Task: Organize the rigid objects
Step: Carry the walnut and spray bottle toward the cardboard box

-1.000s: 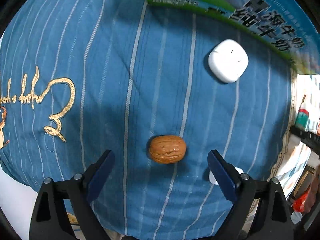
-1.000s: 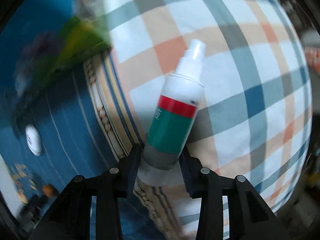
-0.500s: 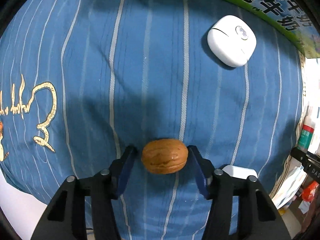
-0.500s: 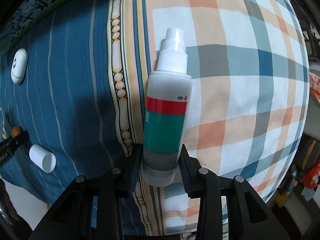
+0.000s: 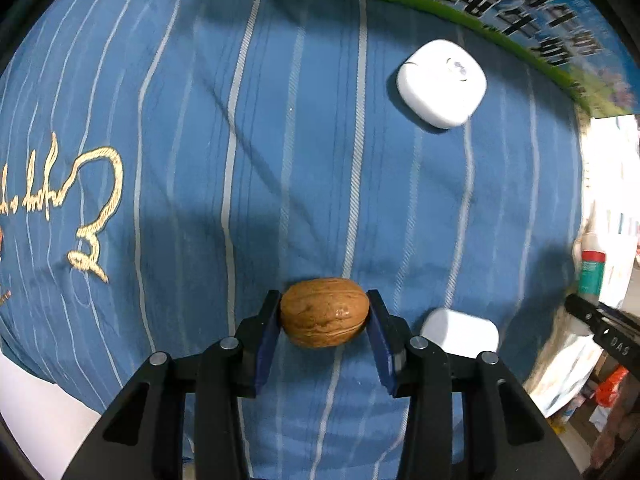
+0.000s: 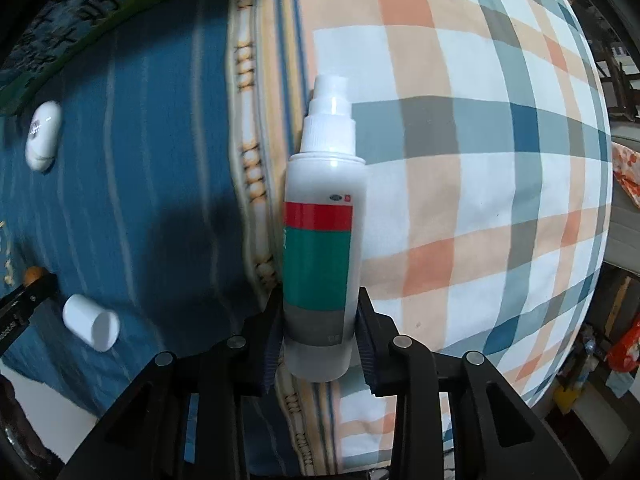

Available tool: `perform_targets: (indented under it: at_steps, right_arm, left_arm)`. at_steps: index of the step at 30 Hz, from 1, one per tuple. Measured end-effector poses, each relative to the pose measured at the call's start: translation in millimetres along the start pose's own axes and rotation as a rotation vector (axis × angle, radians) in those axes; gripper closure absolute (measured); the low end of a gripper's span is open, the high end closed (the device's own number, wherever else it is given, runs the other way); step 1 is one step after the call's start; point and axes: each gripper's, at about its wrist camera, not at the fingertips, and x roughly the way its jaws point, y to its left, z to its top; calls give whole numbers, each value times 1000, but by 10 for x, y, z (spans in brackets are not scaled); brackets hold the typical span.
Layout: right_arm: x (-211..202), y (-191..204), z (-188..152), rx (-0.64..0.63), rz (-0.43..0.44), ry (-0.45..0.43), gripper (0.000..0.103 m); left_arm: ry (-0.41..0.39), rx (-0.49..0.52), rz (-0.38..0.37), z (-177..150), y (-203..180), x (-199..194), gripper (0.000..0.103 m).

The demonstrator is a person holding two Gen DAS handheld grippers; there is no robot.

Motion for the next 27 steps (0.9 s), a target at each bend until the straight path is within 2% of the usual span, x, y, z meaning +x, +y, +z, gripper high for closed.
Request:
perform_targets:
  at_steps: [9,15,20,23,27]
  right_arm:
    - [-576,225,-320,-42,178,-68,69]
    - [-1148,331,-458,-90,260,-153,69]
    - [-1670,424,-418,-103,349,-226,69]
    - [-1960,500,-311,-104,391,-277,69]
    - [-2315,522,-34,-118,401,-341,69]
  left_arm:
    - [-86,23,-142,-202,-166,-667,64]
    - [-165,62,-231,-155,-295,-1188,64]
    - [-230,87,-295,9,-299,-1738,64]
    - [-275,109,-290,86,-330,-1952,64]
    - [-311,119,-287,432,-379,-2155,64]
